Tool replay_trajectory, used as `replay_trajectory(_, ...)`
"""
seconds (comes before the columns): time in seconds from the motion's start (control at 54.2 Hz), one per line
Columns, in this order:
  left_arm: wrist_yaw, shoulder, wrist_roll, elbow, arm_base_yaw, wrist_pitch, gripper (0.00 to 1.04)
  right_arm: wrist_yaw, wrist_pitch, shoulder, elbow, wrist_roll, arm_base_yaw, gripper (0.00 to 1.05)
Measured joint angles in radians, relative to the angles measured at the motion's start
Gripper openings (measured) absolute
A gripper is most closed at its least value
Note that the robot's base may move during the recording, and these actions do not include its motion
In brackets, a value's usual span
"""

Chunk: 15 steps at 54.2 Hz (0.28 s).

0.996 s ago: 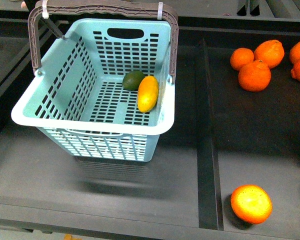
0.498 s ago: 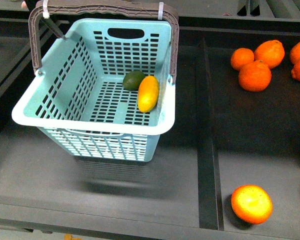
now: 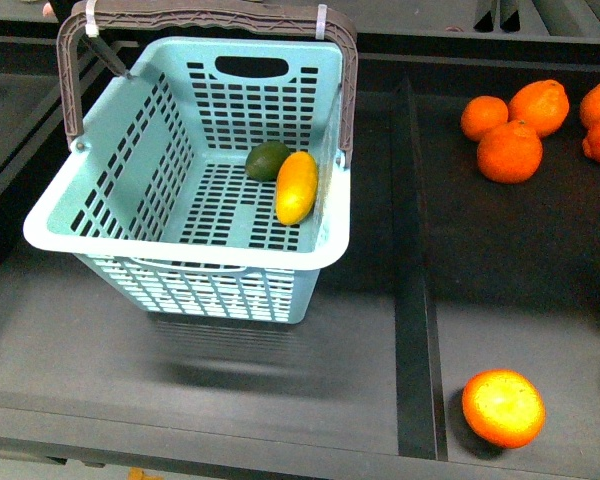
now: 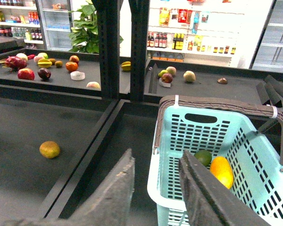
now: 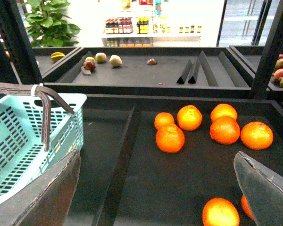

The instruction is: Pick mango and avocado into basket

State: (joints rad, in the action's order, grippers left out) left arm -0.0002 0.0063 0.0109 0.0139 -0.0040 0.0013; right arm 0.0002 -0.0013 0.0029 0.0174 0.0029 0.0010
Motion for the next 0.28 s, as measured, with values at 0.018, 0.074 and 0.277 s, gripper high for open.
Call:
replay_trajectory(0.018, 0.0, 0.0, 0.0, 0.0, 0.0, 0.0, 0.4, 0.0, 0.0, 0.0, 0.0, 0.0, 0.0, 0.96)
replay_trajectory(0.074, 0.0, 0.0, 0.0, 0.0, 0.0, 0.0, 0.49, 0.0, 0.0, 0.0, 0.0, 0.0, 0.0, 0.96)
replay_trajectory(0.277, 0.0, 0.0, 0.0, 0.0, 0.0, 0.0, 0.9, 0.0, 0.0, 0.0, 0.0, 0.0, 0.0, 0.96)
